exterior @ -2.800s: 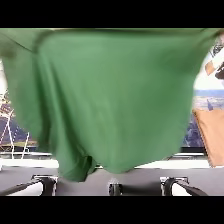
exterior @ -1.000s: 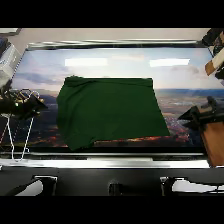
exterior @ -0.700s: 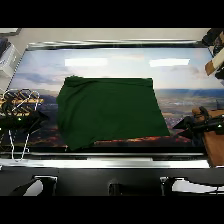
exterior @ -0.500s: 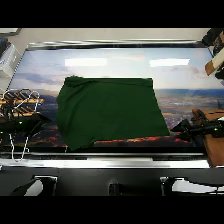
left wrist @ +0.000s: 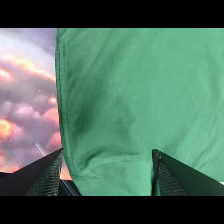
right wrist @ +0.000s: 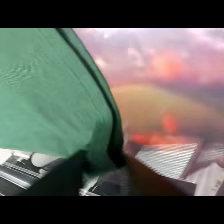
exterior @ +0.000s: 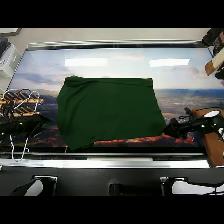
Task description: Fold the clothes and pants, and hang the long-sleeved shirts on hangers.
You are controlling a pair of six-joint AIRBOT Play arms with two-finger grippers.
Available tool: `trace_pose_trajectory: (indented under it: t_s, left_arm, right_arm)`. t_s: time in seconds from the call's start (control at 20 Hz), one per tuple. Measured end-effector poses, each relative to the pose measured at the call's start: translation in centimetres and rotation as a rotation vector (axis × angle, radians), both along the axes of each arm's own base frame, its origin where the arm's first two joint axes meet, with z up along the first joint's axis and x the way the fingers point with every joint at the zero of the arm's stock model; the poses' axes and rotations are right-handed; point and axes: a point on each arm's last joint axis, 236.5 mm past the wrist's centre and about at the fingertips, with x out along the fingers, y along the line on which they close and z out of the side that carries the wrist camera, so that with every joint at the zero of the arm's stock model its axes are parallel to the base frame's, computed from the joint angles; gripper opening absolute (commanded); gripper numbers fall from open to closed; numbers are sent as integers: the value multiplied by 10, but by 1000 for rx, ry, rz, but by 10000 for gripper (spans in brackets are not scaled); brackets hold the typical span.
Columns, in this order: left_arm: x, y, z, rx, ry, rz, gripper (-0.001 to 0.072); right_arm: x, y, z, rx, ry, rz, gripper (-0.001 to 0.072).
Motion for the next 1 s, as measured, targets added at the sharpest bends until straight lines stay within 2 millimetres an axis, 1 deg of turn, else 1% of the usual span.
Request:
trace_pose_trajectory:
  t_s: [0.05,0.2,0.35,0.45,0.55,0.6,0.75,0.9,1.0]
  left_arm:
    - [-1,0,-2,0,3,2,617]
    - [-9,-3,-14,-9,30,5,617]
    - [-24,-8,-38,-22,75,9,617]
    - [-33,-14,-54,-40,99,13,617]
    - [-41,-23,-67,-79,118,12,616]
    - [-44,-28,-71,-98,125,15,603]
    - [-51,-38,-80,-150,145,26,601]
    - [-51,-46,-85,-182,152,32,601]
    - [-52,-55,-89,-203,171,22,601]
  right_arm:
    - [-1,2,-2,-10,4,15,30]
    - [1,9,-1,-11,4,22,30]
    - [3,9,3,-26,-12,25,30]
    - [4,11,12,-20,-27,28,30]
    - [5,12,20,-23,-46,31,30]
    - [6,13,24,-24,-55,28,30]
    - [7,13,34,-31,-82,30,30]
    - [10,15,40,-27,-100,24,30]
    - [12,17,44,-16,-110,15,29]
